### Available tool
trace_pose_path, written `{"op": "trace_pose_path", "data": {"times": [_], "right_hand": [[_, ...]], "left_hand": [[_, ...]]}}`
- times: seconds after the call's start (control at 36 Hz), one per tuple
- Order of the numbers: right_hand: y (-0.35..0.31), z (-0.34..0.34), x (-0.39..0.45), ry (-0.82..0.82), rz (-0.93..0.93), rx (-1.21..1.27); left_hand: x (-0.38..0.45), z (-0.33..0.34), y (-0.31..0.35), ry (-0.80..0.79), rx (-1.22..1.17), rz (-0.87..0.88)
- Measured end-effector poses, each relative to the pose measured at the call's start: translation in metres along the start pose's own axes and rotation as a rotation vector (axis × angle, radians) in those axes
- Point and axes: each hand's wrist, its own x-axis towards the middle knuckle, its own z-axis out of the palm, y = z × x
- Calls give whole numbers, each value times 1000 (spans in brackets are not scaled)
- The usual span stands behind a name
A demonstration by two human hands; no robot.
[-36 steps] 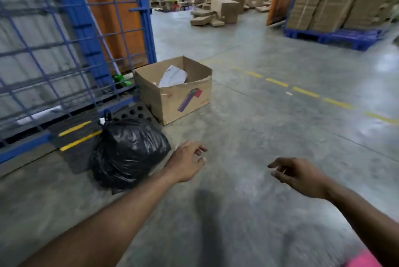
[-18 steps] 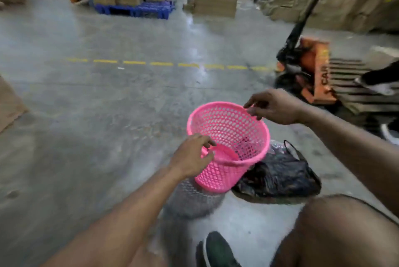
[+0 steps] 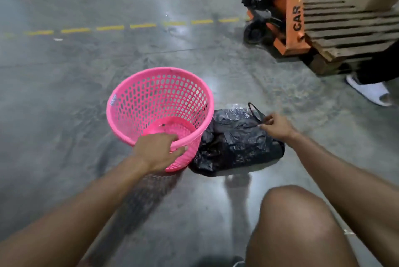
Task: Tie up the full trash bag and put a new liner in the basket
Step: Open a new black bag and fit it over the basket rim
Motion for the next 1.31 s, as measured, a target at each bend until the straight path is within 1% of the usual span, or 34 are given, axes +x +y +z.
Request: {"op": "trace_pose_path", "data": {"times": [0.08, 0.14, 0.19, 0.31, 0.39, 0.44, 0.53, 0.58, 0.64, 0.69, 0.83, 0.89, 0.94, 1.11, 1.17, 1.22, 1.28, 1.31], "right_hand": [[61, 18, 26, 100, 254, 75], [93, 31, 47, 116, 348, 104], [115, 41, 68, 76, 383, 152], [167, 80, 128, -39, 355, 319], [148, 84, 127, -135, 399, 429], [118, 76, 110, -231, 422, 424], [100, 70, 100, -408, 471, 426], [95, 68, 98, -463, 468, 420], [90, 69, 98, -451, 449, 429], [86, 67, 99, -426, 428, 500], [55, 26, 89, -374, 421, 816], [41, -1, 88, -330, 391, 975], [23, -30, 83, -275, 322, 1103], [-48, -108, 45, -130, 67, 1147], [-79, -128, 24, -126, -34, 1179], [-109, -144, 1, -123, -159, 1205], [-136, -152, -19, -131, -255, 1207], [-149, -155, -29, -150, -300, 1196]], "left_hand": [[-13, 3, -1, 61, 44, 36], [-14, 6, -2, 90, 70, 37], [-11, 10, -2, 106, 97, 31], [-5, 11, 1, 121, 148, -26], [-4, 7, 3, 94, 174, -48], [-3, 6, 5, 93, 175, -49], [-4, 3, 9, 104, 177, -62], [-3, 1, 11, 108, 174, -73], [-3, 0, 11, 109, 157, -77], [-4, 0, 11, 105, 131, -71], [-6, -1, 8, 110, 96, -74], [-5, 0, 9, 105, 88, -77], [-3, -1, 10, 79, 83, -78], [1, -5, 14, -6, 39, -133], [3, -9, 15, -27, -112, -170], [8, -20, 12, 3, -364, -217], [20, -33, 6, 119, -571, -268], [27, -42, 2, 181, -626, -291]]}}
